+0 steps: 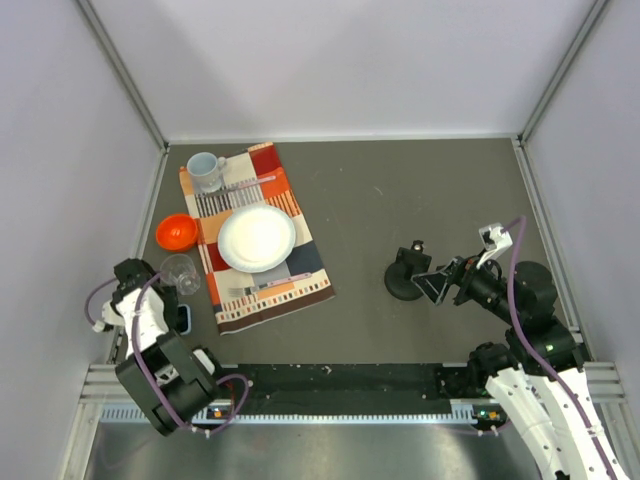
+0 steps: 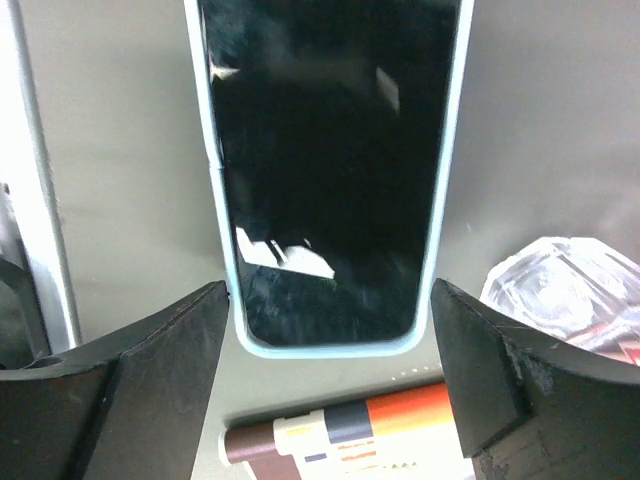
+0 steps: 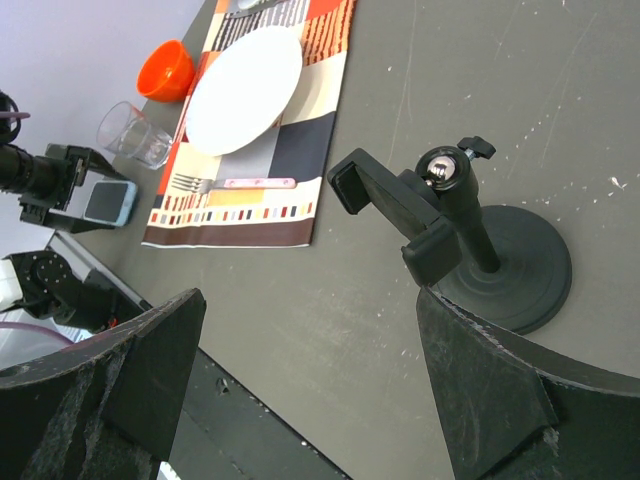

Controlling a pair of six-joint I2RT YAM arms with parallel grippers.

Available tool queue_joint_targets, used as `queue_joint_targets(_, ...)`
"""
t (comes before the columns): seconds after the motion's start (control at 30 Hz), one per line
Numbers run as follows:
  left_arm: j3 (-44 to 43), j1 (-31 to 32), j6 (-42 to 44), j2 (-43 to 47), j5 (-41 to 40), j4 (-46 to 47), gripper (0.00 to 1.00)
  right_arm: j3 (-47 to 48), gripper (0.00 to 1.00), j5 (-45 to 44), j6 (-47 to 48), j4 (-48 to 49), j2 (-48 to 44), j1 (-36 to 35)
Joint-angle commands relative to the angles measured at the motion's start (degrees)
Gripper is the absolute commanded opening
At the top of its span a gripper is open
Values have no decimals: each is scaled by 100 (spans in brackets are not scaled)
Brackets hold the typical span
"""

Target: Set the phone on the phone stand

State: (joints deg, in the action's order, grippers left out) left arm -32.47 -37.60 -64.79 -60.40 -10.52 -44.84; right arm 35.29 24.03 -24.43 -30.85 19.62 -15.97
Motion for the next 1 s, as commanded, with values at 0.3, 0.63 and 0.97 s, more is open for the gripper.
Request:
queue_joint_targets(0.3, -761, -54, 222, -631, -696, 10, 99, 40, 88, 14, 69, 299, 69, -56)
queue_joint_targets(0.63, -972, -405, 265, -1009, -829, -148, 99, 31, 88, 40, 78, 290, 77, -47)
queue_joint_targets(0.97, -849, -458, 178, -1527, -732, 72, 98, 31, 88, 14, 78, 308, 86, -56)
